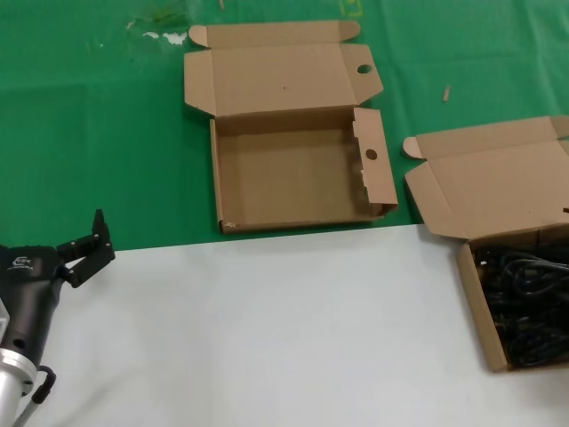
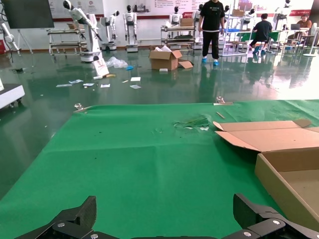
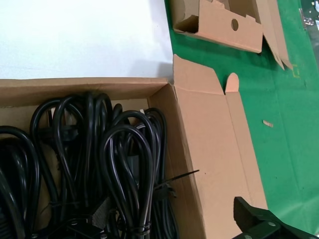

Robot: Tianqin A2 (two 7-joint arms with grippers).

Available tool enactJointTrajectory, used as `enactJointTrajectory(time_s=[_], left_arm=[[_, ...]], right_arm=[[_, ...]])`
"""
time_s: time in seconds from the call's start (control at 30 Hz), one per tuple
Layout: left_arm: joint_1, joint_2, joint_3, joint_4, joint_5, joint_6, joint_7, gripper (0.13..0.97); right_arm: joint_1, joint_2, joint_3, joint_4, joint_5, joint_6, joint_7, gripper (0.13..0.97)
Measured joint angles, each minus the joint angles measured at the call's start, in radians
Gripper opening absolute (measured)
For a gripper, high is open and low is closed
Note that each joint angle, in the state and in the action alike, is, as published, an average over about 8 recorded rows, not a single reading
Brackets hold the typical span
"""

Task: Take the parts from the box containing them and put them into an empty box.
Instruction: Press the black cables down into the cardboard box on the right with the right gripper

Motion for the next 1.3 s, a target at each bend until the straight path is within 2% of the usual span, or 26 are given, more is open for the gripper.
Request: enactJointTrajectory(time_s=[0.1,0.37,0.5,0.77,0.8,1.07,1.3], left_arm=[[0.000,0.000,0.000,0.000,0.000,0.000,0.000,0.966],[0.000,0.000,0.000,0.000,0.000,0.000,0.000,0.966],[0.000,0.000,0.000,0.000,0.000,0.000,0.000,0.966],[0.000,0.000,0.000,0.000,0.000,0.000,0.000,0.966],[0.000,0.000,0.000,0.000,0.000,0.000,0.000,0.966],[0.000,0.000,0.000,0.000,0.000,0.000,0.000,0.966],[0.000,0.000,0.000,0.000,0.000,0.000,0.000,0.966]], right_arm=[[0.010,-0.006,-0.007,-0.007,-0.001,-0.003,-0.004,0.872],[0.019,-0.011,-0.015,-0.011,-0.009,-0.009,0.002,0.727],[0.014,-0.009,-0.014,-0.006,-0.017,-0.010,0.015,0.727],[0.004,-0.010,-0.011,0.001,-0.036,-0.007,0.038,0.518],[0.003,-0.010,-0.010,0.001,-0.038,-0.007,0.041,0.518],[0.002,-0.015,-0.009,0.000,-0.050,-0.006,0.053,0.326],[-0.013,-0.009,0.005,0.017,-0.061,-0.001,0.069,0.249]])
